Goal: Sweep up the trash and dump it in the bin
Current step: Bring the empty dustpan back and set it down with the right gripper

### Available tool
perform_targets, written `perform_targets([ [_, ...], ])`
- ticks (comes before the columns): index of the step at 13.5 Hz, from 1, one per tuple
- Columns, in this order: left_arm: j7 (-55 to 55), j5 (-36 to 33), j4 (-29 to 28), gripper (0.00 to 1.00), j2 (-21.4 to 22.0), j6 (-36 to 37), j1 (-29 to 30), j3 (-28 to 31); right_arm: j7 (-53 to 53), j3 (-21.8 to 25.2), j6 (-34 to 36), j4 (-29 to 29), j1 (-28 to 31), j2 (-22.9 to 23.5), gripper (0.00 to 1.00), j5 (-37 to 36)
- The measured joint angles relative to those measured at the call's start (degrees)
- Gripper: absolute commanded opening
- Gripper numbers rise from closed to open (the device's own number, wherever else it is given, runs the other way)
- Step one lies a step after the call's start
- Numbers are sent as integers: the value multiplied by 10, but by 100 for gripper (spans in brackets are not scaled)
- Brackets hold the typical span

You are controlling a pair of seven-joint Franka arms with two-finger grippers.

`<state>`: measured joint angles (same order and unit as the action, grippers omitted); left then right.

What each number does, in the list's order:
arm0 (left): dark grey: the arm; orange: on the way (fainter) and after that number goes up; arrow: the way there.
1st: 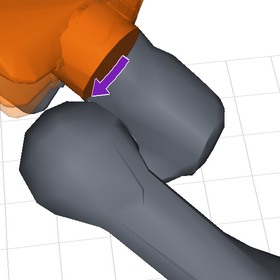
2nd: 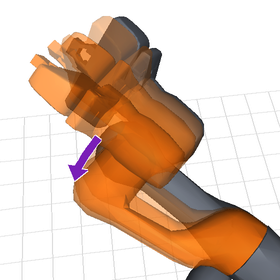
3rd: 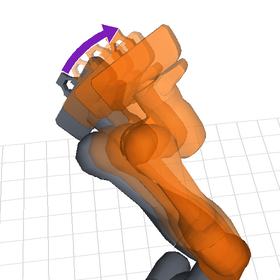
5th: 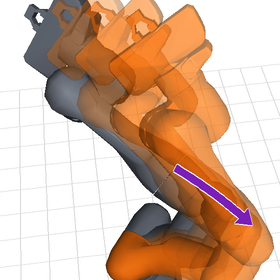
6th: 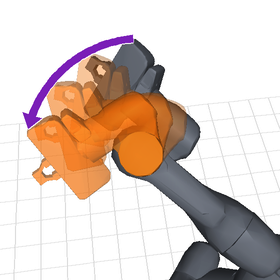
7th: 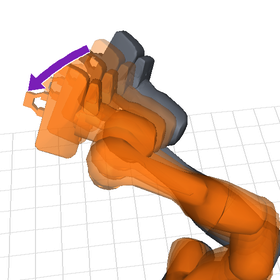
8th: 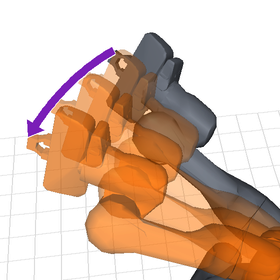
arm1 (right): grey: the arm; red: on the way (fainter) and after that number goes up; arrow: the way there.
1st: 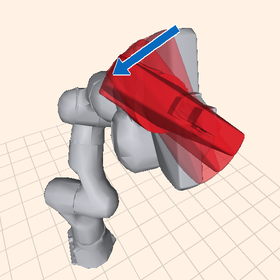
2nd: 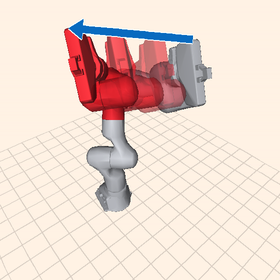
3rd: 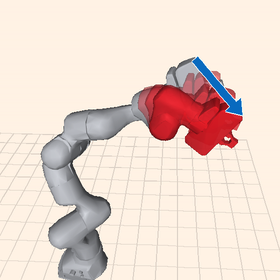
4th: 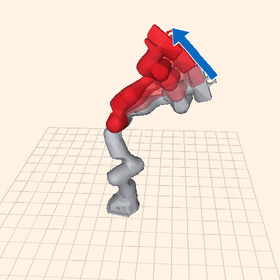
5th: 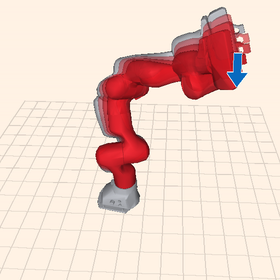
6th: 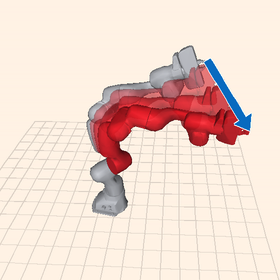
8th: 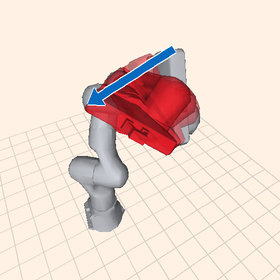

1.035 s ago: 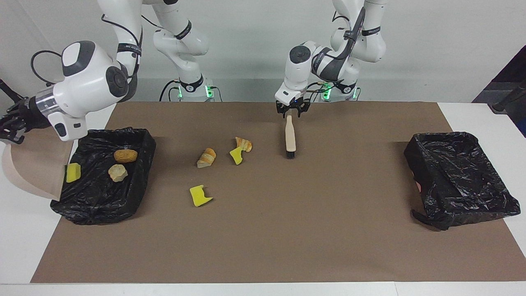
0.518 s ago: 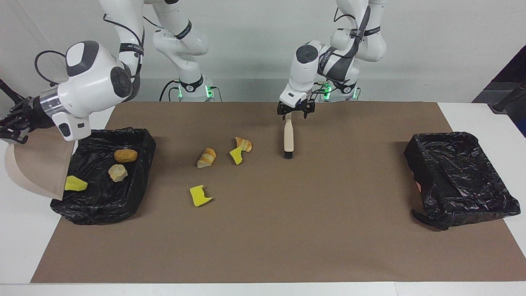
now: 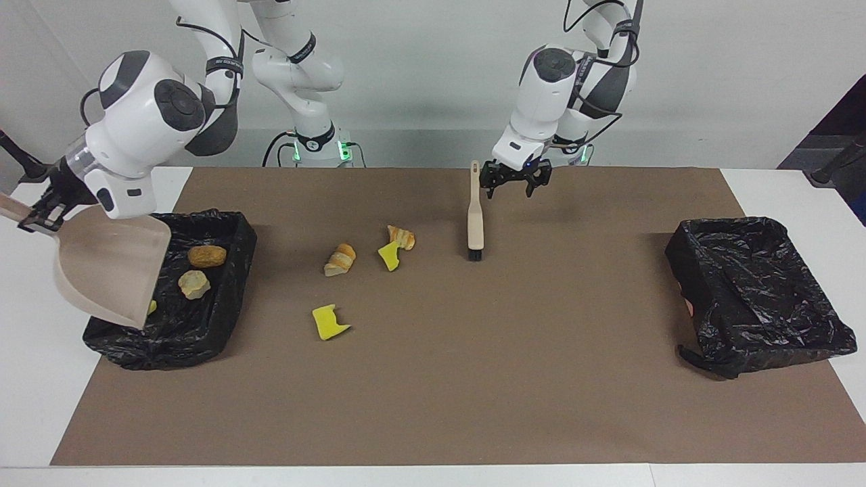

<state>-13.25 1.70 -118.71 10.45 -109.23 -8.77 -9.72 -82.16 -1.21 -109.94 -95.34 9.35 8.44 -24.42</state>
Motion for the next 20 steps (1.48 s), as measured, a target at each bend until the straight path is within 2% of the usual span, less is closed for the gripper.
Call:
perform_targets([
  [2,84,-1,3,100,0,9,44,1,49,-2,0,-10,-2,6,0,49],
  [4,148,-1,22,100,0,26,84,1,139,-6,0,-19,-14,12,0,65],
  [8,200,-1,127,100,2,120,130,2,363,-9,9,-37,-77,17,0,103],
  [12,200,-1,202,100,-2,170,137,2,617,-12,16,-42,-156,25,0,148],
  [15,199,-1,259,100,-30,208,137,2,779,-12,16,-41,-211,41,0,184],
  [20,199,-1,285,100,-56,205,145,2,997,-12,11,6,-302,106,0,222],
])
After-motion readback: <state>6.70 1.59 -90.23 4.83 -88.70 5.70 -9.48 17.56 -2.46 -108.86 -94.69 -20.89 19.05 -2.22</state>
